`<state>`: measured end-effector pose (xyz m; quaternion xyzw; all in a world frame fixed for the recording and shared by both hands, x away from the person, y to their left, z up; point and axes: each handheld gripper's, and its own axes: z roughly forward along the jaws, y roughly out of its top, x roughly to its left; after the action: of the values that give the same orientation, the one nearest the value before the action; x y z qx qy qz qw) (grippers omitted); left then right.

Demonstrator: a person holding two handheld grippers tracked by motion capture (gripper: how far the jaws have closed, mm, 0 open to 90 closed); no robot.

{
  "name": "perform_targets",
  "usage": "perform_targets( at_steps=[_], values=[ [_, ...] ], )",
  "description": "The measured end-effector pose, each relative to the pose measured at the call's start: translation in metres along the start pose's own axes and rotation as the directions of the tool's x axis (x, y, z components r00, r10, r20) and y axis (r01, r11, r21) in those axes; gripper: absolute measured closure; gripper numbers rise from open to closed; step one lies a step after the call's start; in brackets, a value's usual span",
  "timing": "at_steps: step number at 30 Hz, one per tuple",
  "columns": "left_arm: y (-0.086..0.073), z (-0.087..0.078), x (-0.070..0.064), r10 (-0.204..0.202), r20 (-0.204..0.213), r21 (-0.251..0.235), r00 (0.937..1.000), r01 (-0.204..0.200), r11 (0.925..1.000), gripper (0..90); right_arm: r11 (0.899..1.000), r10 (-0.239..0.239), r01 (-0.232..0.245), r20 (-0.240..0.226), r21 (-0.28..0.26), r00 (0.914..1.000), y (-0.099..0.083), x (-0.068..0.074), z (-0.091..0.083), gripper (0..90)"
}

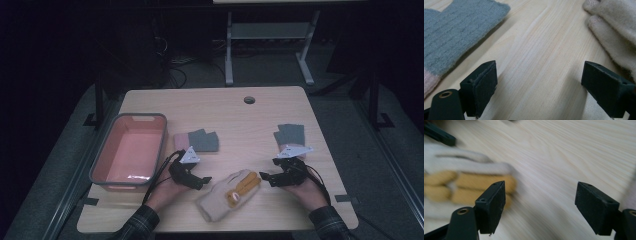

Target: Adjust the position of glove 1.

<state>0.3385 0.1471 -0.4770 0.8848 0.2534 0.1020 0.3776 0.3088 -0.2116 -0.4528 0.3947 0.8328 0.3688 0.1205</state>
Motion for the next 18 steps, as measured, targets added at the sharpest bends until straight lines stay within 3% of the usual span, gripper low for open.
perform_targets(
  at_steps=[2,7,14,17,18],
  values=[
    [0.001,-0.002,0.001,-0.028,0.009,0.007,0.9996,0.028,0.9996,12.6,1.000,0.007,-0.007,0.014,0.012,0.9999,-0.005,-0.004,-0.001,20.5],
    [0.007,-0.014,-0.002,-0.037,0.017,-0.005,0.9992,0.037,0.9993,12.6,0.999,0.008,-0.009,0.035,0.033,0.9994,-0.016,-0.010,0.003,16.4],
    [0.021,-0.033,-0.022,-0.014,0.059,-0.030,0.9982,0.015,0.9994,12.6,0.999,0.007,-0.010,0.057,0.051,0.9984,-0.021,-0.015,0.007,14.6],
    [0.028,-0.038,-0.036,-0.022,0.115,-0.050,0.9931,0.028,0.9984,12.6,0.999,-0.001,-0.002,0.069,0.044,0.9976,-0.022,-0.018,0.008,13.6],
    [0.028,-0.038,-0.036,-0.022,0.115,-0.050,0.9931,0.028,0.9984,12.5,0.999,-0.001,-0.002,0.069,0.044,0.9976,-0.022,-0.018,0.008,13.6]
  ],
)
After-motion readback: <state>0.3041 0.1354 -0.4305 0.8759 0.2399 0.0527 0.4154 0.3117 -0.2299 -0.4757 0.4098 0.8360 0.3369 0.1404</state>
